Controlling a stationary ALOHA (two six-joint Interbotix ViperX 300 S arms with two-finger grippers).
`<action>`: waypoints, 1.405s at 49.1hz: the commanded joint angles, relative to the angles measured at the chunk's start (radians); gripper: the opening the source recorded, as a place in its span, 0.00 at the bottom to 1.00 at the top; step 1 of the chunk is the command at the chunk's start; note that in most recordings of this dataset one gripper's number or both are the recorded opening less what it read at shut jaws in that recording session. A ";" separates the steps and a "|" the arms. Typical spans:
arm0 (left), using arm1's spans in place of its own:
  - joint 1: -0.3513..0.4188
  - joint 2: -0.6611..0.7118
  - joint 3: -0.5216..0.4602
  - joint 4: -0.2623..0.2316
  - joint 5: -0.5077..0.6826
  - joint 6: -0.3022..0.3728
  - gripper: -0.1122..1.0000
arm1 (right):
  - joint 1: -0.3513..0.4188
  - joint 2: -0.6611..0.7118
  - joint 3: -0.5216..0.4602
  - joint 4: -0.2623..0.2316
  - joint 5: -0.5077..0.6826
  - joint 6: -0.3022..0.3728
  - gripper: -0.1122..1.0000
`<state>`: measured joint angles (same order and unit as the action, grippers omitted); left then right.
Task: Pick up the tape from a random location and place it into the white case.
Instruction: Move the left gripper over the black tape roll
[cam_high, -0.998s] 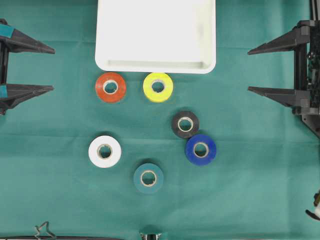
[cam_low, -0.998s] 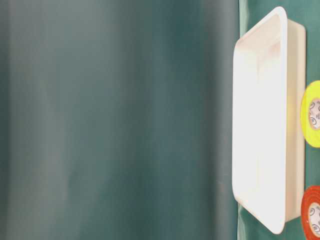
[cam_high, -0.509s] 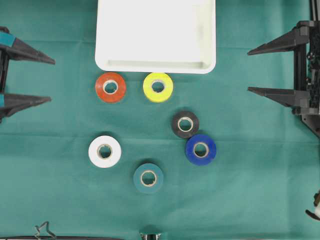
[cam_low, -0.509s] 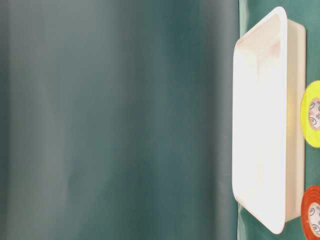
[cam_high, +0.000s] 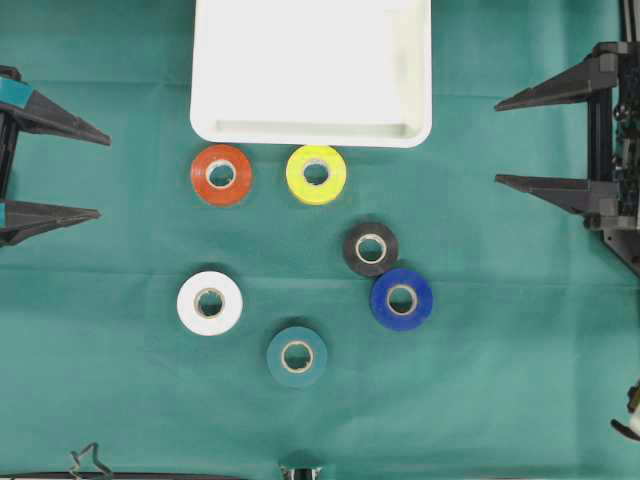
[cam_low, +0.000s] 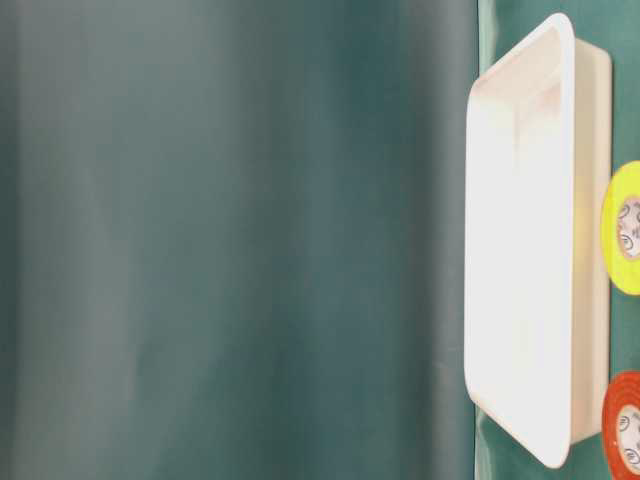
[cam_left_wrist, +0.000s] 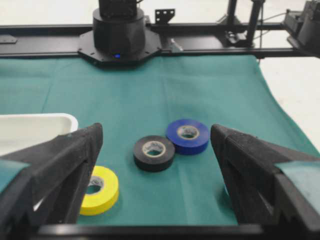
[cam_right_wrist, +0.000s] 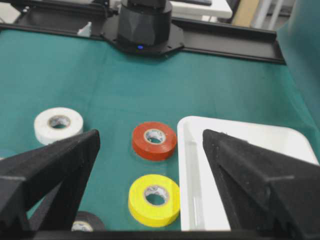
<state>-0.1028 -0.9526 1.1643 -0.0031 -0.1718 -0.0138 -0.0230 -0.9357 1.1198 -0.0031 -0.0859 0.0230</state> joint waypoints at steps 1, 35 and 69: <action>-0.003 0.023 -0.032 -0.003 -0.014 -0.002 1.00 | -0.002 0.005 -0.026 -0.002 -0.005 0.002 0.93; -0.005 0.565 -0.439 -0.002 -0.037 0.014 1.00 | -0.002 0.005 -0.031 -0.002 -0.009 -0.002 0.93; -0.021 0.911 -0.884 0.003 0.104 0.018 1.00 | -0.002 0.006 -0.029 -0.018 -0.003 -0.005 0.93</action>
<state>-0.1197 -0.0399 0.3267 -0.0031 -0.0736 0.0015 -0.0245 -0.9357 1.1183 -0.0199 -0.0859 0.0199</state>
